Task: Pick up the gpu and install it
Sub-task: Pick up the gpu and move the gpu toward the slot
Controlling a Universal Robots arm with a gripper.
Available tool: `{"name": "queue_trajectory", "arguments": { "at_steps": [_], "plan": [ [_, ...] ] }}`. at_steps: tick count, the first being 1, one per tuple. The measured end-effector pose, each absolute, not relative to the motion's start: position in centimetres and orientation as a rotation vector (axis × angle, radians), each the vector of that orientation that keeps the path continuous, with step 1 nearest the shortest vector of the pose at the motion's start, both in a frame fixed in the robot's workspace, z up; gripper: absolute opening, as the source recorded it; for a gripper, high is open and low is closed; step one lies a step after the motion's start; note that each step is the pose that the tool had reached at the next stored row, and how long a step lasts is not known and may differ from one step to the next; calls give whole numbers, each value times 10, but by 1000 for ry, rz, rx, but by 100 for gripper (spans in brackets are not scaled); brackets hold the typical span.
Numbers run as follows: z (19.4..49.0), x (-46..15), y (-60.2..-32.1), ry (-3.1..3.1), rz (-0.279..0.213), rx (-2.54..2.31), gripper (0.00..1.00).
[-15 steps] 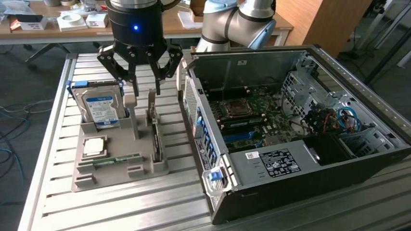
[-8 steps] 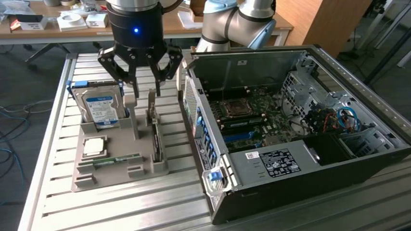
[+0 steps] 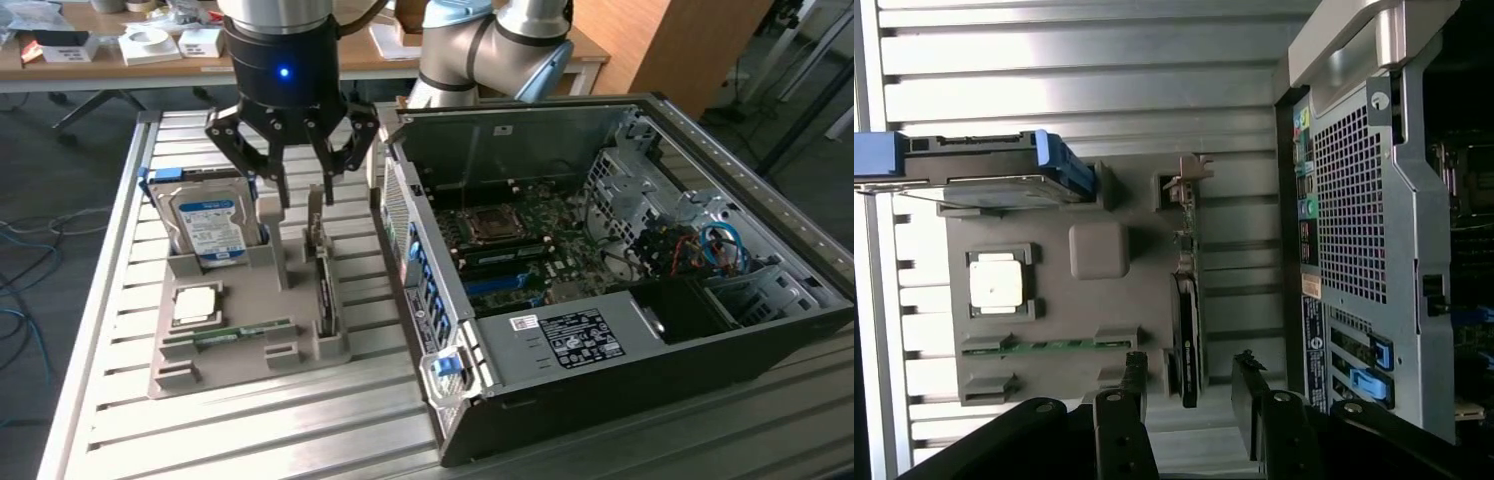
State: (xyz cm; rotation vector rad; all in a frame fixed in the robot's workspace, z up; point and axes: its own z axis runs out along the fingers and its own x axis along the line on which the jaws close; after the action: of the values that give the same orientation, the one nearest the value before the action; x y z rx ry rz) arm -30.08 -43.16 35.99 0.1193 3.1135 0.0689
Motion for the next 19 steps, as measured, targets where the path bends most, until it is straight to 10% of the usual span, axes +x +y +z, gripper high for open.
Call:
{"name": "queue_trajectory", "arguments": {
  "at_steps": [19],
  "plan": [
    [343, -301, -432, 3114, 69, 119, 47]
  ]
}}
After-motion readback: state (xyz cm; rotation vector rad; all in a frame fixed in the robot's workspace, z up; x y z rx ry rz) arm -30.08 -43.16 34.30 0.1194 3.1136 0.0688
